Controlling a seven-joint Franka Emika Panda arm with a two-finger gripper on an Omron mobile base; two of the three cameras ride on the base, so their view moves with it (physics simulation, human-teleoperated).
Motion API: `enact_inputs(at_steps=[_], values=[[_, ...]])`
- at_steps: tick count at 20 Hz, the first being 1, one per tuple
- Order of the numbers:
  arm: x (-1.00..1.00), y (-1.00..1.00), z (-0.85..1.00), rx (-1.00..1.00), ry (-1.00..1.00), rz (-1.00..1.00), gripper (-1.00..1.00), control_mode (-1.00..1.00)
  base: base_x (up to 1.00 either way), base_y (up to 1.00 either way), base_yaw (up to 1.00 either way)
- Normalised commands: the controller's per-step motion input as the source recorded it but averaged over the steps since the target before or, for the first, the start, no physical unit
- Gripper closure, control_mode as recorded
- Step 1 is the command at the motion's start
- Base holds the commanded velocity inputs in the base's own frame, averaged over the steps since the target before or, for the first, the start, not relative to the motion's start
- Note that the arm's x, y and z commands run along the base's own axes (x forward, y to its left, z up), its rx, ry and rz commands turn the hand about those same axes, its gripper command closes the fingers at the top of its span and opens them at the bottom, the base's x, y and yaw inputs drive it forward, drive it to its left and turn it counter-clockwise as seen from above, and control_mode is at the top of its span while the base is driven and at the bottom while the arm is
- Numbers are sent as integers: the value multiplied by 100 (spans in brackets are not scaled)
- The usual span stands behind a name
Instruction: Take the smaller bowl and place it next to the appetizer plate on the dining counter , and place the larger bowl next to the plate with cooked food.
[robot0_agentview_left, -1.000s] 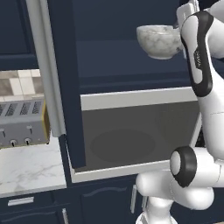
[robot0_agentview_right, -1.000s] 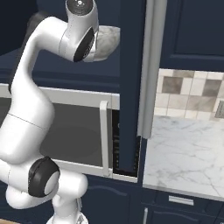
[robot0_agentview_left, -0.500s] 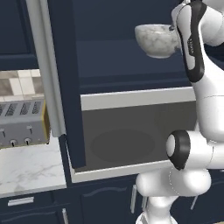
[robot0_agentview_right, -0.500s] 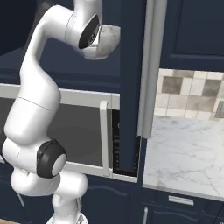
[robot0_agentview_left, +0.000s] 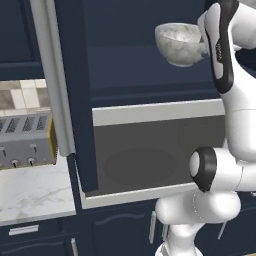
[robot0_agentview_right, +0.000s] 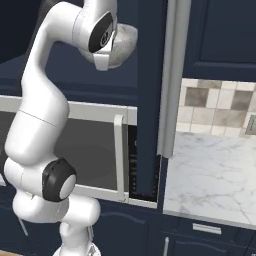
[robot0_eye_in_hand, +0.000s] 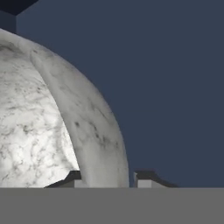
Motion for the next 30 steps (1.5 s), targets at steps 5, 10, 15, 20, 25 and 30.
enact_inputs(at_steps=[5,10,15,20,25,30], values=[[17,0,-4,0,-3,-1,100,-100,0,0,0],[-26,0,0,20,-54,-6,100,-100,0,0,0],[-95,3,9,23,-62,-7,100,-100,0,0,0],[-100,30,0,0,-3,-6,100,-100,0,0,0],[-100,49,-6,-4,-3,-1,100,-100,0,0,0],[-100,62,-36,-21,0,0,100,-100,0,0,0]])
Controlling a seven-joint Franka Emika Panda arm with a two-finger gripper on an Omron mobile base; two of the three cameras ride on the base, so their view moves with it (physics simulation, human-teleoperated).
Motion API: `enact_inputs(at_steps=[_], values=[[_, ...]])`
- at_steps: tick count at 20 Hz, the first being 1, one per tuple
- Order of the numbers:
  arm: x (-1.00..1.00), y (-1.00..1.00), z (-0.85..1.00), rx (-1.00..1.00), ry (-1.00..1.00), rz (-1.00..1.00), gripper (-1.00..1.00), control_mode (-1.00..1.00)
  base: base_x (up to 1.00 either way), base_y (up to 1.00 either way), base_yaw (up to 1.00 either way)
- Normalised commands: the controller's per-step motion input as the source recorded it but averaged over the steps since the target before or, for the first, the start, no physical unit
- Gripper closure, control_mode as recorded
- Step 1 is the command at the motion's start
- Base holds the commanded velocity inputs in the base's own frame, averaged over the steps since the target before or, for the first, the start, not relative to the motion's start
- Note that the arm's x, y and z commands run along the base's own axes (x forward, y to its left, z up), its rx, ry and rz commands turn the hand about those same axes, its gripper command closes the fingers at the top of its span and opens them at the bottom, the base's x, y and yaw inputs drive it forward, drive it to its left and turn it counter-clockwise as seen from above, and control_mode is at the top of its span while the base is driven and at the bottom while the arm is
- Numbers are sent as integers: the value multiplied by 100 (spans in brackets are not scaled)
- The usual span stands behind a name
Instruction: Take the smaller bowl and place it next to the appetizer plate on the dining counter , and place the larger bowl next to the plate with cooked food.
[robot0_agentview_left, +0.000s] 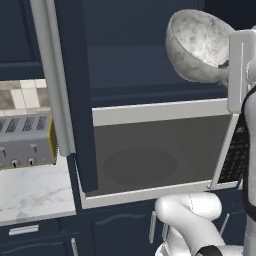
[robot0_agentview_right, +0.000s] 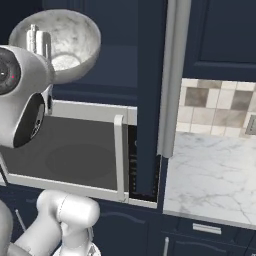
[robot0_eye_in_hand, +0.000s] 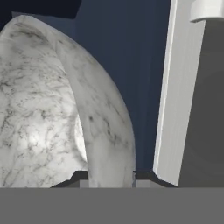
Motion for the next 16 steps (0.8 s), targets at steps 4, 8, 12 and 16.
enact_inputs(at_steps=[4,8,12,16], values=[[-100,33,-53,-15,0,0,100,-100,0,0,0],[-100,6,-59,-11,7,-5,100,-100,0,0,0],[-50,3,-35,-8,6,-20,100,-100,0,0,0],[0,1,-1,0,0,-11,100,-100,0,0,0]])
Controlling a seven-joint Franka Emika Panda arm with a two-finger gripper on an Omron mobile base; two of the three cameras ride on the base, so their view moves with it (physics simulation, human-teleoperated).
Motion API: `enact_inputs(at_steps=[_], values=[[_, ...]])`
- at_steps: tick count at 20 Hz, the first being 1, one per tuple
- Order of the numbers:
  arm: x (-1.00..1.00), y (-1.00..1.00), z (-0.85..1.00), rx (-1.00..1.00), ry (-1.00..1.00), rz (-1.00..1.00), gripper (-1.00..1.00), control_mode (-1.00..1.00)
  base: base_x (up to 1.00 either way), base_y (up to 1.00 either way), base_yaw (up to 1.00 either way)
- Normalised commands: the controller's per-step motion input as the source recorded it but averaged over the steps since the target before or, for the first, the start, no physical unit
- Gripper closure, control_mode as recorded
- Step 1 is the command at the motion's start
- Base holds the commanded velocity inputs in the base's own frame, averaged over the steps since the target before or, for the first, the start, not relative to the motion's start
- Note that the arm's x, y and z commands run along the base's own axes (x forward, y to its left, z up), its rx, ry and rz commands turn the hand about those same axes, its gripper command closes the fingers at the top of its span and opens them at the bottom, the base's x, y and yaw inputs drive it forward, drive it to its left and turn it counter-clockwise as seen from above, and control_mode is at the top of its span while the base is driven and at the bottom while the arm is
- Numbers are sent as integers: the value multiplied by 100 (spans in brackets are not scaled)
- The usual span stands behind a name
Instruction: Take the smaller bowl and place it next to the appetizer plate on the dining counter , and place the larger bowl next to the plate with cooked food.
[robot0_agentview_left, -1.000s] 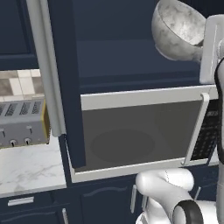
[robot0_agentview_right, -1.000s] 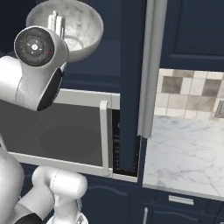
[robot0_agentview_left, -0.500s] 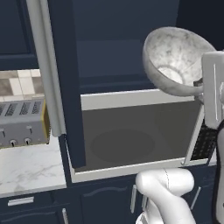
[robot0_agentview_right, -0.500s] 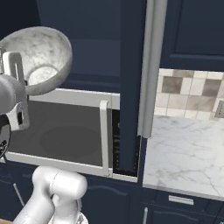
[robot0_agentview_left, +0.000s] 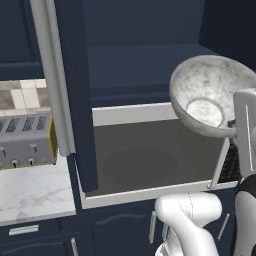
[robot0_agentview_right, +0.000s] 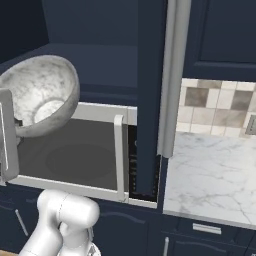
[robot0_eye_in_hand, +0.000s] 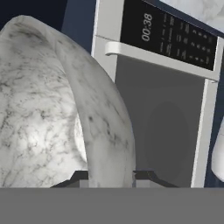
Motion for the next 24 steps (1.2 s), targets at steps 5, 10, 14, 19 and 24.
enact_inputs(at_steps=[5,10,14,19,24], values=[[1,0,-2,0,0,-9,100,-100,0,0,0],[0,2,-1,0,-1,-6,100,100,-7,7,-7],[0,0,0,0,0,0,100,100,-40,20,-22],[0,0,0,0,0,0,100,100,-65,22,-14],[0,0,0,0,0,0,100,100,-61,30,-14]])
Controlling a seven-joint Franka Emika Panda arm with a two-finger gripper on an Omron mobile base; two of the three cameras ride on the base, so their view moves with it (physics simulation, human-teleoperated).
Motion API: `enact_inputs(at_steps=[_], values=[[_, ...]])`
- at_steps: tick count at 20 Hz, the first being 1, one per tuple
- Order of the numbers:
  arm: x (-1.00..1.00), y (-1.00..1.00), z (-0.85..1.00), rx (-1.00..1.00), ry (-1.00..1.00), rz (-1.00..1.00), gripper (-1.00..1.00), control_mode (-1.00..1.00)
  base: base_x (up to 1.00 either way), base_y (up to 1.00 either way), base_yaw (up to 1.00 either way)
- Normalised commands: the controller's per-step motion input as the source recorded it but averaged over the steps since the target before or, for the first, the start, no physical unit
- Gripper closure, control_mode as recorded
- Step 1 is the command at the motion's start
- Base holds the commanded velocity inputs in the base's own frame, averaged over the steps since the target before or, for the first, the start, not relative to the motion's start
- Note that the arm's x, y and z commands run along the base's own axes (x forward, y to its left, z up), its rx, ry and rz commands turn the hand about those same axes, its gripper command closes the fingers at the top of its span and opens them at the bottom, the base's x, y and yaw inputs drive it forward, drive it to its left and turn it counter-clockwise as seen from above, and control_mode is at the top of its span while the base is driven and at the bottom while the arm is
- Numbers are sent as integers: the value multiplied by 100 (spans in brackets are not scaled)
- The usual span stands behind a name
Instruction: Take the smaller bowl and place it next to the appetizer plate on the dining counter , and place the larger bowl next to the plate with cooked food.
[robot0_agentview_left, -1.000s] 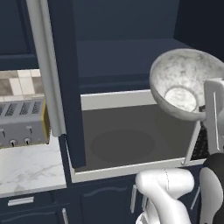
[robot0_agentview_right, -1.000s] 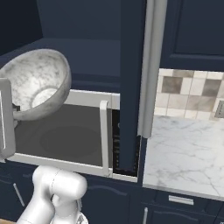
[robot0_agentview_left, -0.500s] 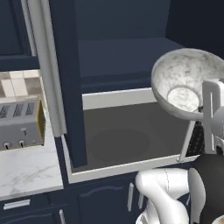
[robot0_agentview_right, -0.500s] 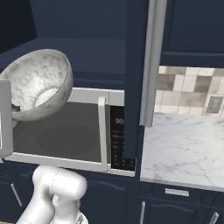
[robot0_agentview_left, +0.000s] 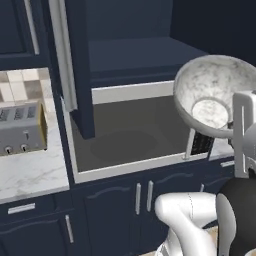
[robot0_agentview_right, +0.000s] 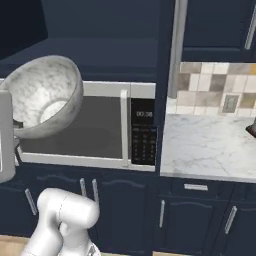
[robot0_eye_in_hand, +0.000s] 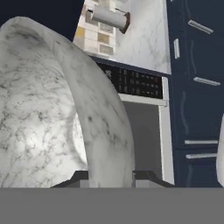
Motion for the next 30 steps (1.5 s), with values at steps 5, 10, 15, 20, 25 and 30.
enact_inputs(at_steps=[5,10,15,20,25,30], values=[[0,0,0,0,0,0,100,100,-40,56,-30],[0,0,0,0,0,0,100,100,-58,23,-25],[0,0,0,0,0,0,100,100,-82,0,-23],[0,0,0,0,0,0,100,100,-80,0,-32],[0,0,0,0,0,0,100,100,-75,0,-31],[0,0,0,0,0,0,100,100,-83,0,-32]])
